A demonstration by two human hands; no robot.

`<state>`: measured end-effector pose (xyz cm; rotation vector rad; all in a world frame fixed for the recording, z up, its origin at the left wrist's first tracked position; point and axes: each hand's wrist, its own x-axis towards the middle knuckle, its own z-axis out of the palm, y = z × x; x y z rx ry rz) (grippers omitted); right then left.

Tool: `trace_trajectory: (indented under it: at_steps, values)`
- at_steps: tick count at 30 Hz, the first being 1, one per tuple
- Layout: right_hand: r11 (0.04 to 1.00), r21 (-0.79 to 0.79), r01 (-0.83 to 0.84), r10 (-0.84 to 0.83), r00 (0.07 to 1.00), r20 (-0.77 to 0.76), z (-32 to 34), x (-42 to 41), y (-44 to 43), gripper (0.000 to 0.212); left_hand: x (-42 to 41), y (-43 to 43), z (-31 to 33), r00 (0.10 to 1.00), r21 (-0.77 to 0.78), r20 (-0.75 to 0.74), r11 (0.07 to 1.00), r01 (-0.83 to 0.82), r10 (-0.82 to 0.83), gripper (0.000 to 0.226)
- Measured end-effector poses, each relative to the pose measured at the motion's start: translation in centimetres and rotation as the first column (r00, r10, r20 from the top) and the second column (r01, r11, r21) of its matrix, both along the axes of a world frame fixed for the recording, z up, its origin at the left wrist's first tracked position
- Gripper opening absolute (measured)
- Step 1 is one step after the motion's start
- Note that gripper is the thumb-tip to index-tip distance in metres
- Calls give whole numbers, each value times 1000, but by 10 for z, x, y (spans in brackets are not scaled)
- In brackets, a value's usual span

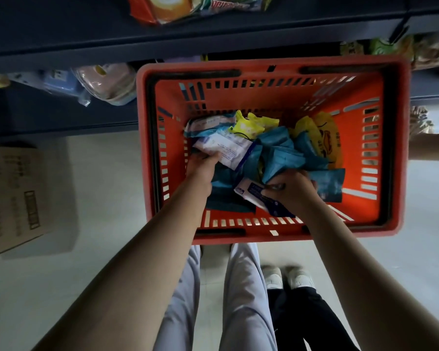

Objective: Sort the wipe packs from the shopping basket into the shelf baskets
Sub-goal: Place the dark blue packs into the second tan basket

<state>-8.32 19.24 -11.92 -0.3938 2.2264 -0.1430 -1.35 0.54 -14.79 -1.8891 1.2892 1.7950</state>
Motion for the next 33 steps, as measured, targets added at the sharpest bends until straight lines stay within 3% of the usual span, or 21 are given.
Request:
trace_trajectory:
  at_steps: [5, 9, 13, 16, 18, 21, 25, 30, 33]
  values:
    - [991, -94, 97, -82, 984, 161, 8, 1, 4, 41, 2, -7, 5, 995, 65, -7, 993, -99, 99, 41]
    - [997, -23, 74, -67, 970, 235, 7, 2, 6, 44, 13, -11, 6, 982, 132, -56, 976, -171, 180, 18]
    - [999, 44, 21, -32, 964, 264, 5, 3, 2, 62, 20, -10, 9, 968, 166, -112, 965, -203, 223, 30]
    - [998, 46, 42, -52, 965, 258, 4, 4, 0, 58, 25, -7, 12, 944, 208, -150, 943, -259, 293, 33]
    - [983, -7, 186, -175, 940, 294, 5, 3, 0, 48, 27, -6, 17, 924, 236, -173, 925, -298, 342, 37]
    - [868, -117, 483, -416, 835, 361, 12, 4, 2, 37, 31, -5, 31, 888, 297, -199, 889, -348, 414, 39]
    - [635, -290, 716, -621, 696, 360, 51, 0, 0, 40, 38, -4, 71, 849, 399, -237, 844, -358, 472, 33]
    - [343, -485, 804, -732, 552, 398, 153, -6, -8, 32, 51, -22, 162, 850, 369, -356, 894, -255, 389, 29]
    - [246, -570, 784, -719, 542, 435, 236, 0, -26, 31, 57, -38, 242, 835, 298, -463, 940, -168, 297, 31]
